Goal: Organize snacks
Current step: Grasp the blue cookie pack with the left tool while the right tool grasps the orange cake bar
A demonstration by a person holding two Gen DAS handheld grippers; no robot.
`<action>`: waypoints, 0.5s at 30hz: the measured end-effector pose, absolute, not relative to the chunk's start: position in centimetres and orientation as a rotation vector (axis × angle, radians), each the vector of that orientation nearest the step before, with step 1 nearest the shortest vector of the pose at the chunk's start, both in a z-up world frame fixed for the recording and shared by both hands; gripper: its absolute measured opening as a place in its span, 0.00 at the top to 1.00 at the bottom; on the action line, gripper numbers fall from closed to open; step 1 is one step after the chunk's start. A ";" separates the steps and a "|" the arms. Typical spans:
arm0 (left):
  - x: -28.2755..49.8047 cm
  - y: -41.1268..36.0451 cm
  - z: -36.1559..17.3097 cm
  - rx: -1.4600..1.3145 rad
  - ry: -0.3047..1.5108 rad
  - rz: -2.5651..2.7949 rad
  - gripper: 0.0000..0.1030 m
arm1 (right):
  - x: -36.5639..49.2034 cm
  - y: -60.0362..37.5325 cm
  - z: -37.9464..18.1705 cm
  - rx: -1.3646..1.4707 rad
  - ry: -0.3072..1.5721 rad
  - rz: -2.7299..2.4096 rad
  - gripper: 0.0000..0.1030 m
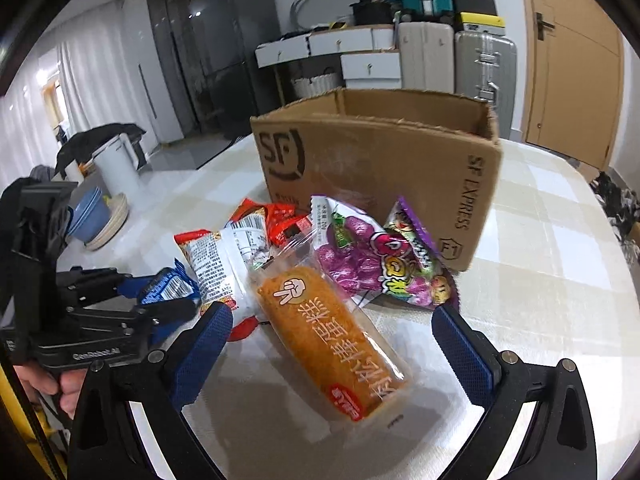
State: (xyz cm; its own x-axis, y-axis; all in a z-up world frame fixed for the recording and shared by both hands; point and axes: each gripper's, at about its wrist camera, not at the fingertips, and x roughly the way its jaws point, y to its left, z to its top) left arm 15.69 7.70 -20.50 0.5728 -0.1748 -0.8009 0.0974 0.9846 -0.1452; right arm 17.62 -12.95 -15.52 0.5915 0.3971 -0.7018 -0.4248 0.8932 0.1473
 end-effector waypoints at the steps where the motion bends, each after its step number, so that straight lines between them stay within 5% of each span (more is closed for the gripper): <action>1: 15.6 7.8 -20.5 -0.092 0.948 -0.159 0.60 | 17.9 -12.8 -15.8 -0.043 0.819 0.481 0.04; 4: 15.7 8.2 -20.6 -0.102 0.948 -0.159 0.60 | 18.6 -12.2 -16.6 -0.049 0.860 0.492 0.27; 8: 15.4 8.4 -20.2 -0.111 0.939 -0.157 0.60 | 18.6 -11.4 -17.1 -0.086 0.877 0.481 0.45; 15: 13.7 8.3 -19.3 -0.119 0.917 -0.152 0.60 | 18.1 -11.4 -17.2 -0.039 0.894 0.498 0.60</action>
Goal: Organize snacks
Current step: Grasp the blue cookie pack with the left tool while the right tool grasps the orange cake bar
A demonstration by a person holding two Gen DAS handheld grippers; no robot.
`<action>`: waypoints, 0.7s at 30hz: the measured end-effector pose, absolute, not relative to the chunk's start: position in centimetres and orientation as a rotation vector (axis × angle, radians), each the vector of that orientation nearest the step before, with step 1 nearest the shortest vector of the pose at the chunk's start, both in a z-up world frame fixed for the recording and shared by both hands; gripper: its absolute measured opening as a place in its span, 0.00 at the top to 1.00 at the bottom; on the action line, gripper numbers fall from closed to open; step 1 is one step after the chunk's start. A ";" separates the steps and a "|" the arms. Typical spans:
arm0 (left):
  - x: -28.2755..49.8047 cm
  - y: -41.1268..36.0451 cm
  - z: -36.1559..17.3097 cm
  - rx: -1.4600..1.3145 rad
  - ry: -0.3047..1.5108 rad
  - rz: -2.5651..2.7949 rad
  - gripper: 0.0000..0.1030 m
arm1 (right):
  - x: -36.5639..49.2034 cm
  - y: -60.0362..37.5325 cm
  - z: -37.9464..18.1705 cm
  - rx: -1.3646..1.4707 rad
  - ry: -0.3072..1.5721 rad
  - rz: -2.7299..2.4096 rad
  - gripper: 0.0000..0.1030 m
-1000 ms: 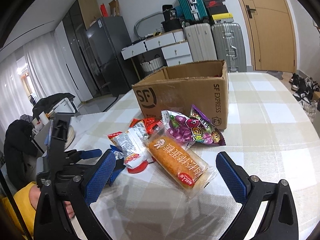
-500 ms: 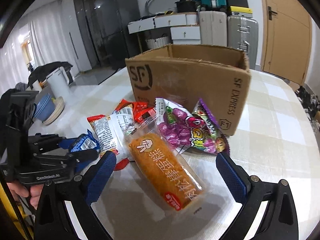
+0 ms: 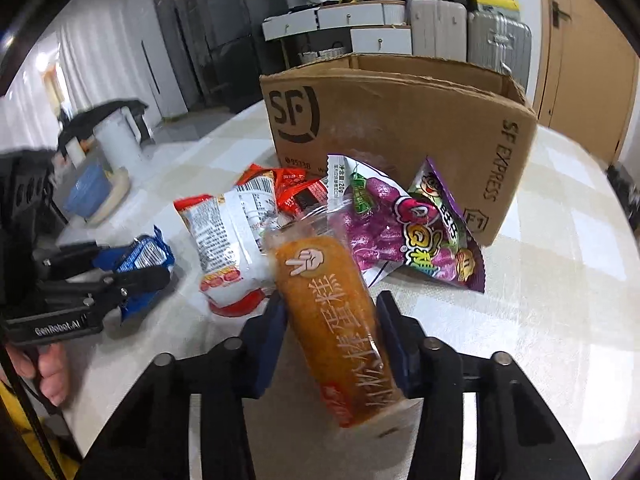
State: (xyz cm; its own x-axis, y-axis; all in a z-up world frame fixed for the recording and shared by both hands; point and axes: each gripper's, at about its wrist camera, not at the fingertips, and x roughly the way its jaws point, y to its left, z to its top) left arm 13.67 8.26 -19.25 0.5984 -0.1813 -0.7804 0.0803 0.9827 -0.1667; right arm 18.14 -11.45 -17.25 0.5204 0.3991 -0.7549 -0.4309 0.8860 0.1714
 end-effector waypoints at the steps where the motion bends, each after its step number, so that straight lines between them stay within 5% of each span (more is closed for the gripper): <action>1: 13.5 8.3 -19.1 -0.118 0.914 -0.150 0.60 | 18.0 -11.7 -17.2 -0.014 0.899 0.499 0.61; 21: 7.1 6.0 -8.9 -0.091 0.703 -0.208 0.60 | 9.1 -15.5 -7.4 0.221 0.644 0.561 0.64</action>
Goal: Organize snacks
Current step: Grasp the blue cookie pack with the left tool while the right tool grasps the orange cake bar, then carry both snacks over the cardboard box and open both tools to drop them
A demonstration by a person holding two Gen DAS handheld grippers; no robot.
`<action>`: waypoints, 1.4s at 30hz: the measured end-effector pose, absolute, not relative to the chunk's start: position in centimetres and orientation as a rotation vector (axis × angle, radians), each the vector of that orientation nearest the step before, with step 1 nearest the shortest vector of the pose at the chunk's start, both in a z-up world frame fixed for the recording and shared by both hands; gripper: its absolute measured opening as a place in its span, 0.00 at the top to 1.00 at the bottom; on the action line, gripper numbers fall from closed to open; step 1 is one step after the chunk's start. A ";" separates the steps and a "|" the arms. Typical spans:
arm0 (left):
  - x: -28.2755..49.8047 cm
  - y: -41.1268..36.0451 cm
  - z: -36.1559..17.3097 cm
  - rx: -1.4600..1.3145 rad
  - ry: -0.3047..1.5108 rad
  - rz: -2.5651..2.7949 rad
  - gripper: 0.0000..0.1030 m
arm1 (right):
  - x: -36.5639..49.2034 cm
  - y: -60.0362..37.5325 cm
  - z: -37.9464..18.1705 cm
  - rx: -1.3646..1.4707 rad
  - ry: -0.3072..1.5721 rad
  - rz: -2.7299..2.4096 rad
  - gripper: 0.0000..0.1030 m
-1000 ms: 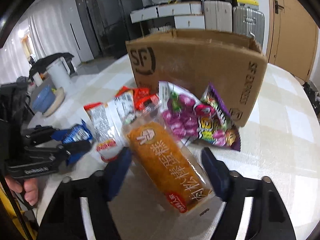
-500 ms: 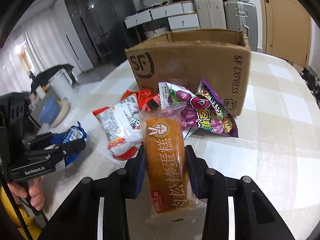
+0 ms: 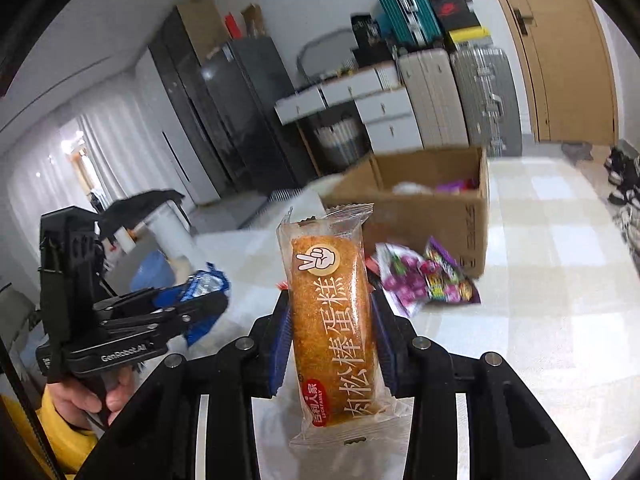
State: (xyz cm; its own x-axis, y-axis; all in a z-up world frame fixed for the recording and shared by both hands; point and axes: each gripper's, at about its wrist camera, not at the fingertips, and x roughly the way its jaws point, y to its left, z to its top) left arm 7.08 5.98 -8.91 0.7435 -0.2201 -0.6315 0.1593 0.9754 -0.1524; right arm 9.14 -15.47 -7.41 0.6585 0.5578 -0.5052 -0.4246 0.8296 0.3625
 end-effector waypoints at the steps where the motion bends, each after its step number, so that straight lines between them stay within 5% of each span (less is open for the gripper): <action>1: 6.8 5.7 -8.2 -0.091 0.687 -0.214 0.60 | 8.6 -15.6 -6.7 0.223 0.626 0.564 0.64; 10: 2.7 2.1 -1.6 -0.049 0.554 -0.270 0.60 | 3.0 -16.5 -0.7 0.243 0.466 0.583 0.64; 26: -4.1 0.8 3.7 -0.034 0.478 -0.291 0.59 | -1.7 -17.3 1.9 0.248 0.403 0.567 0.63; 42: 2.9 3.6 6.0 -0.072 0.492 -0.242 0.59 | 3.4 -18.0 5.7 0.194 0.353 0.541 0.63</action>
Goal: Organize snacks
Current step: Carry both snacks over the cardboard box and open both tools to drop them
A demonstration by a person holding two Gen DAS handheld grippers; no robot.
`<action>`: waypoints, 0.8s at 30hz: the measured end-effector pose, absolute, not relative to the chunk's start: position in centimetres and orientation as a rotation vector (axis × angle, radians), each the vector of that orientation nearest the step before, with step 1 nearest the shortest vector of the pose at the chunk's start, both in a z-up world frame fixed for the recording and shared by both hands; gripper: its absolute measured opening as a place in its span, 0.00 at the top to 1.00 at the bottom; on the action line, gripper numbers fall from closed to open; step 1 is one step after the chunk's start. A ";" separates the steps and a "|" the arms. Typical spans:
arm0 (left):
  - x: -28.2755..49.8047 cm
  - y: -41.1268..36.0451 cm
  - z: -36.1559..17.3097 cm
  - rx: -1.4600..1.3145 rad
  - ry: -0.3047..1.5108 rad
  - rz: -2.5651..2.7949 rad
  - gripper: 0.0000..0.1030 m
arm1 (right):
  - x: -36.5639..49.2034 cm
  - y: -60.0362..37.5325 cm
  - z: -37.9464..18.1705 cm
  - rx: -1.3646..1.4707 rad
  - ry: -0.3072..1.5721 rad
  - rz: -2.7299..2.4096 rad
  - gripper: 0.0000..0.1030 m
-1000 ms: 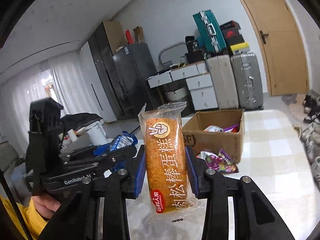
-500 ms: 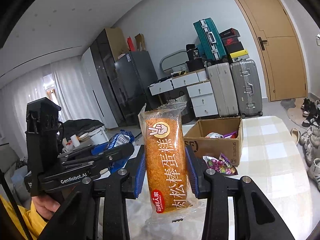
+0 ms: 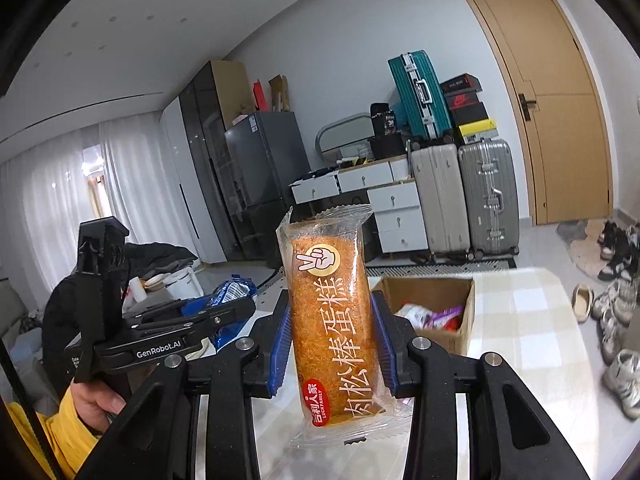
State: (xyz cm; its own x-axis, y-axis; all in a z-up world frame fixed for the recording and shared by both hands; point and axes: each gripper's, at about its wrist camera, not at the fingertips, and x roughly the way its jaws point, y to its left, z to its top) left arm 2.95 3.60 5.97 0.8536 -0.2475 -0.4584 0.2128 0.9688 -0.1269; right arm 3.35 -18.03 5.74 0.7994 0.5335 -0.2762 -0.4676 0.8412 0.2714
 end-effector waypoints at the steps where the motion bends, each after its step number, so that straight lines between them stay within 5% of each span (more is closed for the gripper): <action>1: 3.7 3.8 6.1 -0.078 0.496 -0.243 0.59 | 3.9 -18.0 6.1 0.188 0.347 0.534 0.63; 24: 28.1 -0.8 5.6 -0.040 0.643 -0.219 0.59 | 24.9 -17.6 6.3 0.187 0.475 0.484 0.63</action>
